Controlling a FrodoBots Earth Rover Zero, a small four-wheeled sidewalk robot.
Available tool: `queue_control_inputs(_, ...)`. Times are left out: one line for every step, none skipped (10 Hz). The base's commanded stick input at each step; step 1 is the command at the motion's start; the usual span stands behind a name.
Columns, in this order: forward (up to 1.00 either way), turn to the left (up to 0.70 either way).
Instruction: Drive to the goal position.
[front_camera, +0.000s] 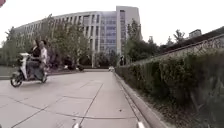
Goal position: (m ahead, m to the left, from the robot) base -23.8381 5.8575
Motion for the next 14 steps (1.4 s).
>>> queue_control_inputs(0.0,0.85)
queue_control_inputs(0.0,0.85)
queue_control_inputs(0.0,0.85)
queue_control_inputs(0.0,0.85)
queue_control_inputs(0.0,0.85)
queue_control_inputs(0.0,0.85)
queue_control_inputs(0.0,0.85)
queue_control_inputs(0.0,0.85)
queue_control_inputs(0.0,0.85)
queue_control_inputs(0.0,0.85)
queue_control_inputs(0.0,0.85)
queue_control_inputs(0.0,0.85)
queue_control_inputs(0.0,0.85)
queue_control_inputs(0.0,0.85)
